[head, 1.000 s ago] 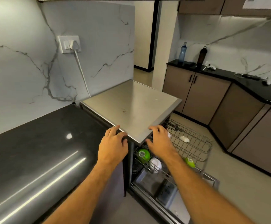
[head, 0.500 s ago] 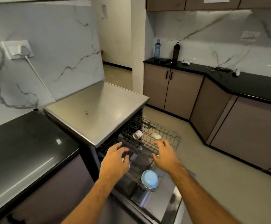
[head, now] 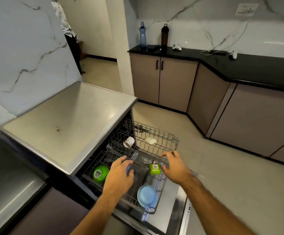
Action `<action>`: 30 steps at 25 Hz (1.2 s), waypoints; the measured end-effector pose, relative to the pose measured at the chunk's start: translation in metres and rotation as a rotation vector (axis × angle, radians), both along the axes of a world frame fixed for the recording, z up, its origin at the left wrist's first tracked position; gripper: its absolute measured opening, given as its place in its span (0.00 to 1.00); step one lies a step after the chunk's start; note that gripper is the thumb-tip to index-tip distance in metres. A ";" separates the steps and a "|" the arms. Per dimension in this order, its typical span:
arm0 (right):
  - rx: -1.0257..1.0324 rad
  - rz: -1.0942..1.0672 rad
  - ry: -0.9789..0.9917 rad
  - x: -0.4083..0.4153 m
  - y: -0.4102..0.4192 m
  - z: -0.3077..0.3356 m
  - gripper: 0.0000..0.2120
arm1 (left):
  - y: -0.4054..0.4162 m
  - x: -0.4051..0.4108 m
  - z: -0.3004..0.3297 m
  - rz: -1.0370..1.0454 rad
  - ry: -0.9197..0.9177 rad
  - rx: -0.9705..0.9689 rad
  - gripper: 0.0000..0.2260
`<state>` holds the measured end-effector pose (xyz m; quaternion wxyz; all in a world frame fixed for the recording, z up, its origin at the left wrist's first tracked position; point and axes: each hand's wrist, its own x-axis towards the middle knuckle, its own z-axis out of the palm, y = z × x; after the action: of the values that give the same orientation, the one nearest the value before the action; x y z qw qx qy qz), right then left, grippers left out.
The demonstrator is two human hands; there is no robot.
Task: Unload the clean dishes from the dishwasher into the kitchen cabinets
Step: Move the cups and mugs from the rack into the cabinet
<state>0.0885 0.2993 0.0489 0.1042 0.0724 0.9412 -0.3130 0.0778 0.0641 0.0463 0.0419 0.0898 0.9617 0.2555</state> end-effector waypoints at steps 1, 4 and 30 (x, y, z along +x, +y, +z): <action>-0.006 -0.023 -0.010 -0.013 0.005 -0.003 0.24 | 0.005 -0.018 -0.006 -0.016 -0.022 0.006 0.19; -0.034 -0.103 -0.026 -0.045 0.009 -0.014 0.23 | 0.019 -0.059 -0.020 -0.067 -0.088 0.004 0.20; -0.126 0.079 -0.260 -0.188 -0.004 -0.276 0.17 | 0.087 -0.280 -0.229 0.310 -0.319 -0.002 0.21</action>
<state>-0.1000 0.2953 -0.2269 0.2420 0.0685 0.9004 -0.3550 -0.2021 0.1508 -0.1823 0.1539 -0.1006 0.9455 0.2688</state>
